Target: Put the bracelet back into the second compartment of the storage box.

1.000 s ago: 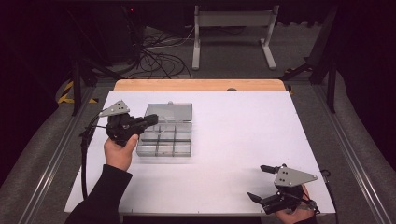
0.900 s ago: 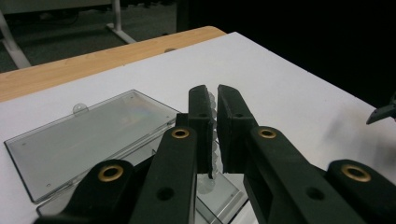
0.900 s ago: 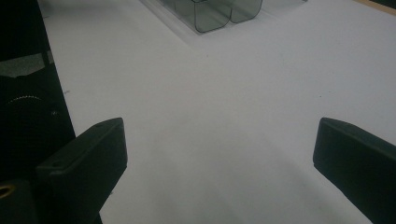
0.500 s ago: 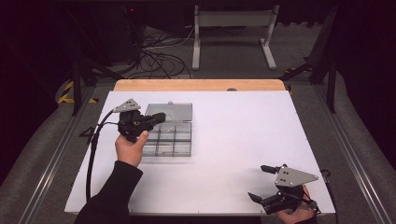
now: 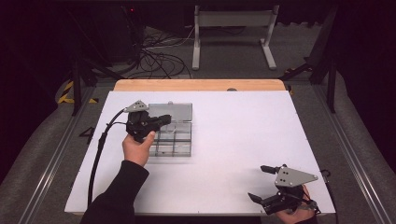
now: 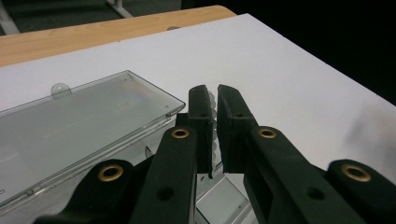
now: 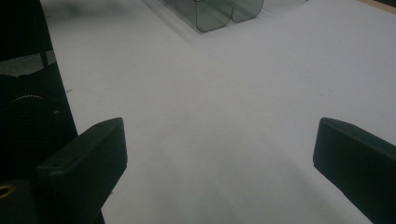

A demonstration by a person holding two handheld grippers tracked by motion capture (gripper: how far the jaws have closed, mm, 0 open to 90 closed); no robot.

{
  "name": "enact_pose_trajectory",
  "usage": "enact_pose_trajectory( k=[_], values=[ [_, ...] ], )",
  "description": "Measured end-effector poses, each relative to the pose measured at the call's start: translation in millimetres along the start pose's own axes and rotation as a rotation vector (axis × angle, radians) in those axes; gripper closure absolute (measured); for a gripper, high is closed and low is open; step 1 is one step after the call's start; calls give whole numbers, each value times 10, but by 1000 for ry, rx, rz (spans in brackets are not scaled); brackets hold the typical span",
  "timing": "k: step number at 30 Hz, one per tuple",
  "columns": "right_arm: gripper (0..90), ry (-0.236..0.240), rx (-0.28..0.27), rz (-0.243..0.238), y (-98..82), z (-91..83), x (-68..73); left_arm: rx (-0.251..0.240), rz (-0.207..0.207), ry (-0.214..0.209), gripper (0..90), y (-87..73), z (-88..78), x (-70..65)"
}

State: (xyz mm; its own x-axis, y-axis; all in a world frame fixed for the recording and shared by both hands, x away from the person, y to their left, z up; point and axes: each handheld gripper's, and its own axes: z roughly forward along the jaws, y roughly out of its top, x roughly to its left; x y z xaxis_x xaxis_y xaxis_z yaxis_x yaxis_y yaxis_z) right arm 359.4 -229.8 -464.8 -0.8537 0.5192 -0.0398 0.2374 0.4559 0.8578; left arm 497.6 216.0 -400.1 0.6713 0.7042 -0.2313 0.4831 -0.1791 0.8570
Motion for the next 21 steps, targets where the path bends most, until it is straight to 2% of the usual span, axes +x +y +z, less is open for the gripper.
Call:
enact_pose_trajectory(
  k=[8, 14, 15, 21],
  values=[
    [35, 1, 0, -1, -1, -2, 1, 41, -15, 12, 848, -46, 127, 13],
    [35, 2, 0, -2, -2, 0, 1, 59, -11, 23, 848, -59, 176, 36],
    [34, 3, 1, -2, -1, 1, 2, 63, -21, 24, 848, -65, 187, 36],
    [35, 3, 0, -1, -2, 0, 1, 96, -28, 31, 848, -84, 221, 69]
  ],
)
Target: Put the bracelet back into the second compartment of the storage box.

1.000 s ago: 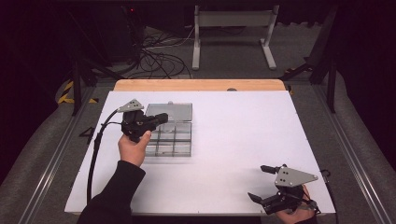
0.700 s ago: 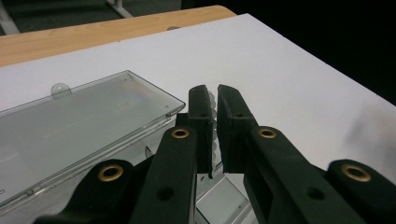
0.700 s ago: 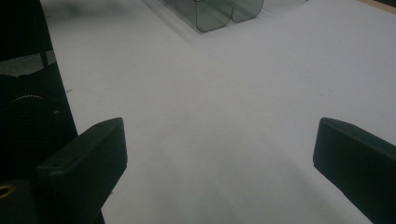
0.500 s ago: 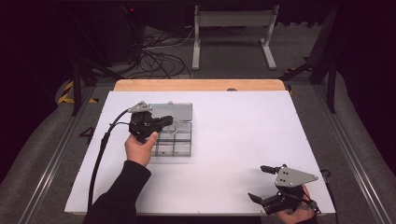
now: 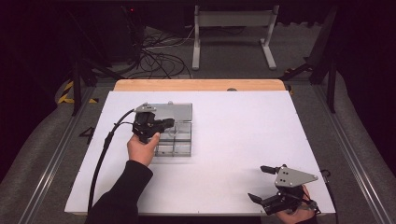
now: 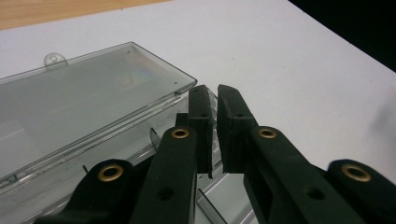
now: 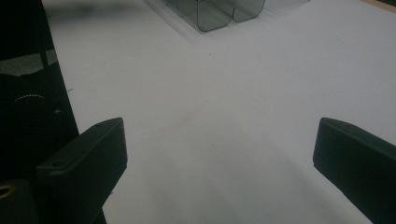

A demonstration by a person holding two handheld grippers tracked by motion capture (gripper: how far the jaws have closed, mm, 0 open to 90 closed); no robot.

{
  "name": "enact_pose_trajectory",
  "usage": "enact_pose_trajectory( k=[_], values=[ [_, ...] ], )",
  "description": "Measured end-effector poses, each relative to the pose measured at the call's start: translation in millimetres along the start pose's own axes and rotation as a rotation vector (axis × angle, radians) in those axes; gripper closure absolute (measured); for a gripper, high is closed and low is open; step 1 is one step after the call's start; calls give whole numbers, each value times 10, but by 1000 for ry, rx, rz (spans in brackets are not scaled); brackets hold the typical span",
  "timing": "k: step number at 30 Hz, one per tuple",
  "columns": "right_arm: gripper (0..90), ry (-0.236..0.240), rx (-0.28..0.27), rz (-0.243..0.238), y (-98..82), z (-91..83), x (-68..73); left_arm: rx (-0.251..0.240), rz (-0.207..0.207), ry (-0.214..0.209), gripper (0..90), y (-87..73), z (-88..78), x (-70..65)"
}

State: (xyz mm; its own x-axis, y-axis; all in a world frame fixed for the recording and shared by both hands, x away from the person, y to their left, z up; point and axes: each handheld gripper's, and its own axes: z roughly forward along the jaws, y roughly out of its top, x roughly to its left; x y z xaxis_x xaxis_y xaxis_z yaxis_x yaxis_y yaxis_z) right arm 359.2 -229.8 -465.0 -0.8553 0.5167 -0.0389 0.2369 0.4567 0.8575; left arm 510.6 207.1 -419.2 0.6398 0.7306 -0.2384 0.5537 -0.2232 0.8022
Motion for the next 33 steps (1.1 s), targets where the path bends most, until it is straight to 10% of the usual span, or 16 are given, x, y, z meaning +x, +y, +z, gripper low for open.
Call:
enact_pose_trajectory(
  k=[14, 26, 28, 29, 33],
  values=[
    [35, 4, 1, 3, -2, 4, -1, 49, -13, 14, 846, -27, 41, 61],
    [35, 8, 0, 4, -3, 6, -1, 74, 25, 146, 840, -51, 11, 109],
    [35, 7, 0, 4, -3, 6, 0, 70, 49, 187, 801, -58, 7, 108],
    [34, 7, 0, 4, -3, 6, -2, 66, 47, 197, 549, -58, 13, 115],
    [34, 6, -1, 4, -4, 6, 0, 32, 34, 227, 395, -51, -31, 129]
  ],
)
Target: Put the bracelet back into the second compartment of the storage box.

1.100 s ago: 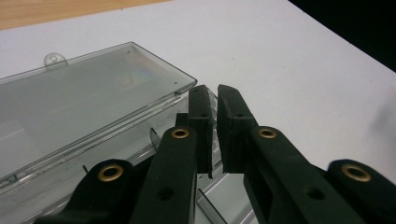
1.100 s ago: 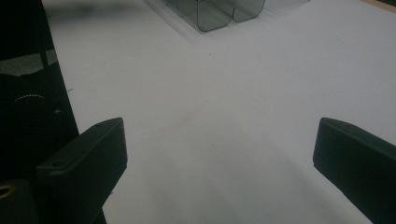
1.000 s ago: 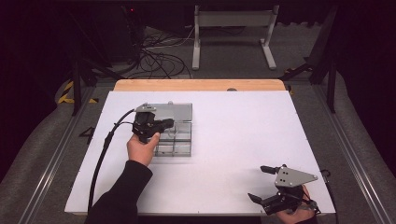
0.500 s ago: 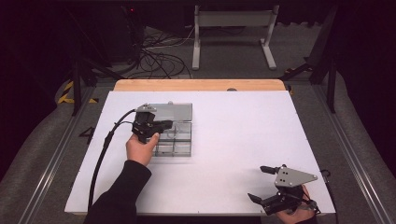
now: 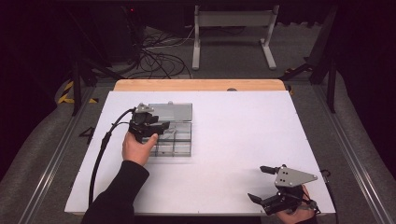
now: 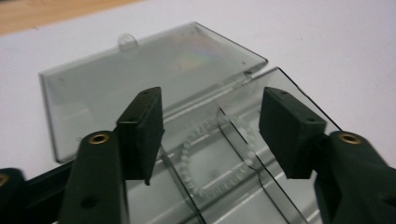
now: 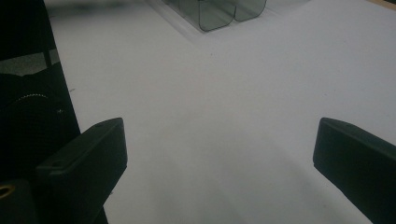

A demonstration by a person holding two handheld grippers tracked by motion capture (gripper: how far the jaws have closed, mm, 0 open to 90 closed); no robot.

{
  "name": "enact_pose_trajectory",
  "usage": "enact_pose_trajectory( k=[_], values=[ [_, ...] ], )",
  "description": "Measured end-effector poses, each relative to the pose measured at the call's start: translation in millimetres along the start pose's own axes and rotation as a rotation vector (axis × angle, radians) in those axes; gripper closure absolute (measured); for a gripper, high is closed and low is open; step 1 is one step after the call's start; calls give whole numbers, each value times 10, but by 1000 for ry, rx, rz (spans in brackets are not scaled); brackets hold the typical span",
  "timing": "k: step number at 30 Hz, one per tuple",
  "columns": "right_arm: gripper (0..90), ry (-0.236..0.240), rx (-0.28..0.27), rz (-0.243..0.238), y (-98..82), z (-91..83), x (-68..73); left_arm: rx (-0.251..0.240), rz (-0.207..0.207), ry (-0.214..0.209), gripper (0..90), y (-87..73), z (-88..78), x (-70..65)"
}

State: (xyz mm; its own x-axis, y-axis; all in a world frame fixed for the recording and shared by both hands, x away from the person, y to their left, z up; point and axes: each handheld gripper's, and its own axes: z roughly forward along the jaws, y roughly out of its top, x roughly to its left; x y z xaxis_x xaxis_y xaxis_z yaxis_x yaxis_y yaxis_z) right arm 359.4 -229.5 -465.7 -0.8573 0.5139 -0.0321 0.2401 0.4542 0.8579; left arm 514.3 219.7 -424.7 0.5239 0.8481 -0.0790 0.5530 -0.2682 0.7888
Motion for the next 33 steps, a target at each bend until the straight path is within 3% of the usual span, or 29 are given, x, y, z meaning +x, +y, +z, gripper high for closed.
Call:
enact_pose_trajectory(
  k=[3, 18, 24, 33],
  values=[
    [34, 1, 2, 1, -2, 0, -5, -31, -5, -35, 364, 11, -66, 0],
    [34, -1, 1, 0, -3, -5, -2, -134, 54, -95, 317, 57, -431, -124],
    [34, -1, 2, 0, -2, 1, -1, -156, 89, -103, 316, 73, -595, -175],
    [34, -2, 6, 0, -3, 7, -5, -167, 97, -144, 311, 71, -766, -249]
  ],
)
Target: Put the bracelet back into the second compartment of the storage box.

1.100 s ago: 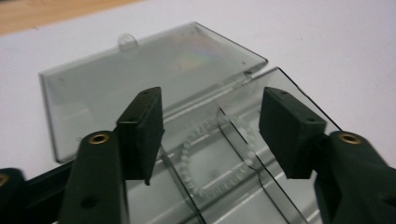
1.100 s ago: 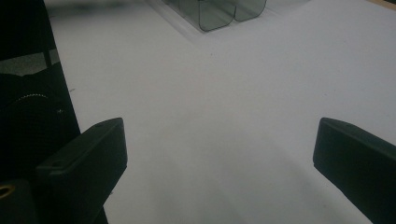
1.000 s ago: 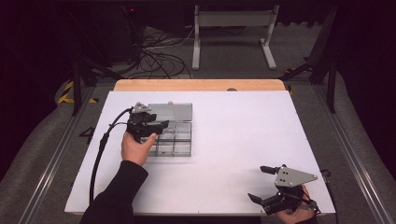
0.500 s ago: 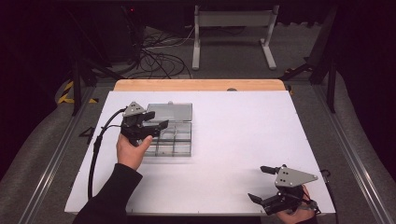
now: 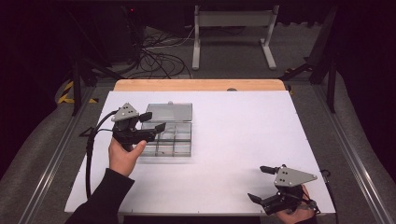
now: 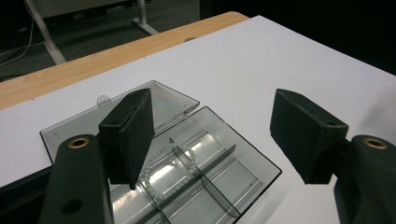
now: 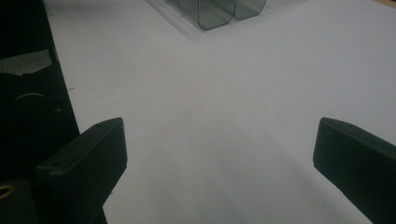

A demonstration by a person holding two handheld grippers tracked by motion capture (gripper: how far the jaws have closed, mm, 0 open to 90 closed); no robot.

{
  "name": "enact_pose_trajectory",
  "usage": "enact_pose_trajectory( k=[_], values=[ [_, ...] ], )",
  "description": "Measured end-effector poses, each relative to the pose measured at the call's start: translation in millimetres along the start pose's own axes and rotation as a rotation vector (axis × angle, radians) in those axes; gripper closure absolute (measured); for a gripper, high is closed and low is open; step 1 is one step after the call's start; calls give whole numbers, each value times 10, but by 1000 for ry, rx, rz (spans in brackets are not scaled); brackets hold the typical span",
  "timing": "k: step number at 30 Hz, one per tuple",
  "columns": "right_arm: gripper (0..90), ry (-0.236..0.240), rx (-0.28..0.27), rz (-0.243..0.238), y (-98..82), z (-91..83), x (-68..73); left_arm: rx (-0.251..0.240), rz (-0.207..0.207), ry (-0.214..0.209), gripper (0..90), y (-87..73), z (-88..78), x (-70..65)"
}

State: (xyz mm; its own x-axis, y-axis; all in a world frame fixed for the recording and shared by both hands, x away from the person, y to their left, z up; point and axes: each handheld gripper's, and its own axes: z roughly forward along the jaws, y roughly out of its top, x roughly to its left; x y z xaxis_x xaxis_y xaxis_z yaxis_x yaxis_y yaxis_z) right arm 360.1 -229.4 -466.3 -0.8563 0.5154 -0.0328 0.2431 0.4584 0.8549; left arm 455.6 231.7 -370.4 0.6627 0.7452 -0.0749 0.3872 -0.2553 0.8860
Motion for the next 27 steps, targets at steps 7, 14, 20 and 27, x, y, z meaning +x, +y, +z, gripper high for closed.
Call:
enact_pose_trajectory(
  k=[7, 14, 20, 27],
  values=[
    [34, 0, -1, 1, 0, -2, 6, -2, 21, -2, 308, 17, -72, -46],
    [34, 0, 1, 3, 1, 5, 4, -5, 54, -14, 291, 26, -145, -92],
    [34, 0, -1, 3, 0, -2, 6, -29, 95, -44, 284, 21, -223, -144],
    [34, -2, -3, 4, 2, -4, 6, -37, 116, -92, 275, -5, -383, -196]
  ],
)
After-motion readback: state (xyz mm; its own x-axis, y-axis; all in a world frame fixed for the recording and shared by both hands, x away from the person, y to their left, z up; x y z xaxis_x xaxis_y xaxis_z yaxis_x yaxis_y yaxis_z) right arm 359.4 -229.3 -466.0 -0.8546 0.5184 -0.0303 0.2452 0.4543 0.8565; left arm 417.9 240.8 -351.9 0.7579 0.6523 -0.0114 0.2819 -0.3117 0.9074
